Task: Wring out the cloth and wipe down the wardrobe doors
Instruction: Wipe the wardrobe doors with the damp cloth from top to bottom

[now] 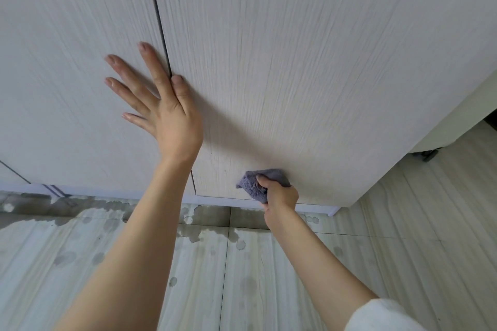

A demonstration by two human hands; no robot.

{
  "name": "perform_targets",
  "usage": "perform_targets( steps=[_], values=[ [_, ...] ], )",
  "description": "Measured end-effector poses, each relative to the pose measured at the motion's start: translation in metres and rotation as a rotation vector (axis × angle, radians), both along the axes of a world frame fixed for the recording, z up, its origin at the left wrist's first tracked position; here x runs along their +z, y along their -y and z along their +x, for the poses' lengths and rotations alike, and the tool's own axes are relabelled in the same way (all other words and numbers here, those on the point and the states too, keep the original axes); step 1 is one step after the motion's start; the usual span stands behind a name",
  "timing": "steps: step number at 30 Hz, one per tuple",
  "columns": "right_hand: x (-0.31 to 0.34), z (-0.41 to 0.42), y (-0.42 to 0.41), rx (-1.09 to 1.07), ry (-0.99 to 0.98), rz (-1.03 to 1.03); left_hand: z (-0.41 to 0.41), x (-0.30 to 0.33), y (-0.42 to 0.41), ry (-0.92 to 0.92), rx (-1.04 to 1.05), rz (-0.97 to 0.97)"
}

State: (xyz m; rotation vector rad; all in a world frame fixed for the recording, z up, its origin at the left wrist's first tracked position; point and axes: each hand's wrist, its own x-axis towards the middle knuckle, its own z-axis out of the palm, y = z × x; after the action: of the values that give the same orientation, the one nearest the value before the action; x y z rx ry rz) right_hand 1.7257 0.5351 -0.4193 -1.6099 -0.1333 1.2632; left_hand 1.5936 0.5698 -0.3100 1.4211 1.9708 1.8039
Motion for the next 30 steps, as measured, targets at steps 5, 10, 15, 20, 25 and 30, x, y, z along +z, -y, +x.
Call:
perform_targets(
  steps=[5, 10, 15, 20, 25, 30],
  values=[
    [0.068, -0.002, 0.003, 0.034, 0.033, 0.302, -0.003, 0.0, 0.001, -0.006, -0.042, -0.004],
    [0.114, -0.018, -0.002, 0.044, -0.099, 0.469, -0.017, 0.0, 0.005, -0.039, -0.102, 0.006],
    [0.042, -0.038, -0.001, 0.094, -0.003, 0.184, -0.03, -0.003, 0.004, -0.147, -0.111, -0.013],
    [-0.001, -0.042, 0.004, 0.082, -0.021, -0.075, -0.031, -0.004, 0.003, -0.174, -0.096, -0.008],
    [0.041, -0.057, -0.005, 0.119, -0.162, 0.135, -0.031, -0.005, 0.002, -0.186, -0.082, -0.012],
    [0.056, -0.077, -0.012, 0.12, -0.221, 0.273, -0.031, -0.004, 0.003, -0.177, -0.097, -0.02]
  ],
)
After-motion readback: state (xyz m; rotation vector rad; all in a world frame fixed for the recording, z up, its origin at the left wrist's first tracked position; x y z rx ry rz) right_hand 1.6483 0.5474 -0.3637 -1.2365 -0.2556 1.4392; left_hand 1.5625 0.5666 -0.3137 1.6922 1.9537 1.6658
